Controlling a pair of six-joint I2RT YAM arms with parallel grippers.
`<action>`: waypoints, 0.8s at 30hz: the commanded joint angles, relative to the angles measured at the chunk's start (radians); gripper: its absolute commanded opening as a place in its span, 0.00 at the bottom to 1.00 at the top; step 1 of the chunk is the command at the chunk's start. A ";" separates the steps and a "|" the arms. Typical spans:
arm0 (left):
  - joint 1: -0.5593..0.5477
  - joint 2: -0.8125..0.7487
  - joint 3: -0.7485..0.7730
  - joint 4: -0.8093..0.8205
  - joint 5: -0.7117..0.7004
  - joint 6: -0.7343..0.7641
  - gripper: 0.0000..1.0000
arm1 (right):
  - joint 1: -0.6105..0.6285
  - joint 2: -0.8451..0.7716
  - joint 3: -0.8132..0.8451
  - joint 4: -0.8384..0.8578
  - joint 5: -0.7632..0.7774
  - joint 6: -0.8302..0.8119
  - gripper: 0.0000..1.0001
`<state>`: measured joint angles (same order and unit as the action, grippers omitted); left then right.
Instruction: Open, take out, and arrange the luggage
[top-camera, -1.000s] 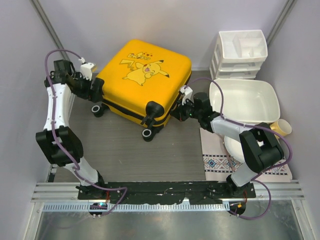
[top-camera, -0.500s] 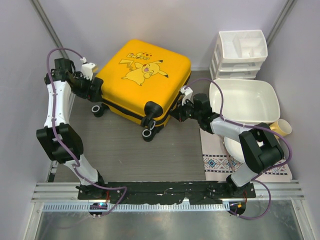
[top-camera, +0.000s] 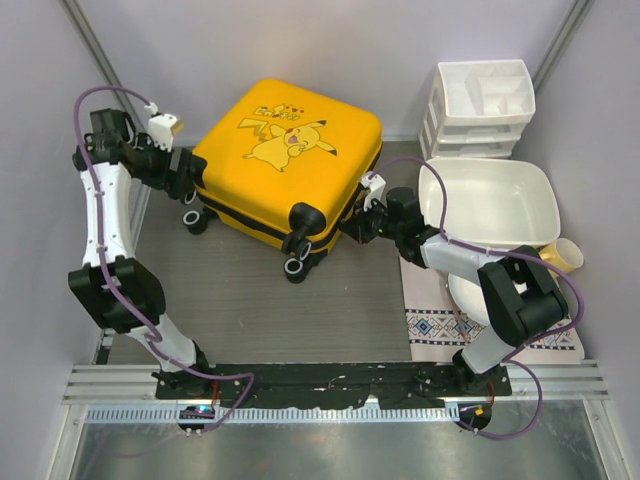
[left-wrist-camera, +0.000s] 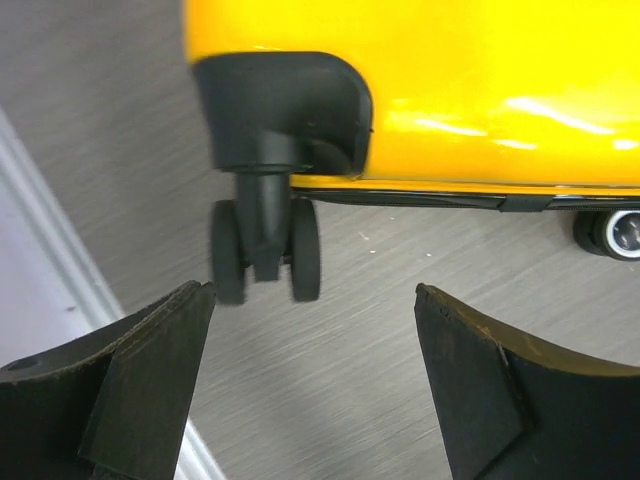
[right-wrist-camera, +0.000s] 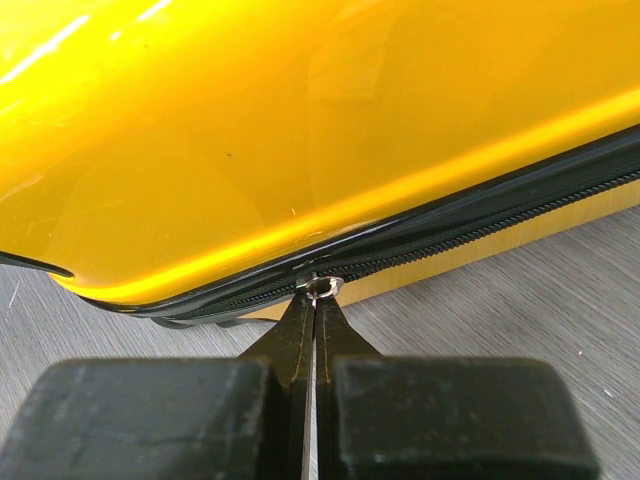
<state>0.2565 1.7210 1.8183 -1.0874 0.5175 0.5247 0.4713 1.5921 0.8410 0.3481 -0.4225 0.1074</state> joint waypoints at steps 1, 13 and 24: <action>0.026 -0.152 0.036 0.113 -0.008 -0.026 0.86 | 0.001 -0.050 0.003 0.078 0.018 -0.008 0.01; 0.038 -0.035 -0.016 0.196 -0.083 0.014 0.96 | 0.003 -0.041 0.001 0.081 0.010 -0.006 0.01; 0.036 0.120 -0.010 0.145 0.064 0.032 0.92 | 0.001 -0.032 0.004 0.095 0.017 -0.015 0.01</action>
<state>0.2882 1.8446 1.8156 -0.9550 0.5022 0.5365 0.4713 1.5921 0.8371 0.3561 -0.4210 0.1070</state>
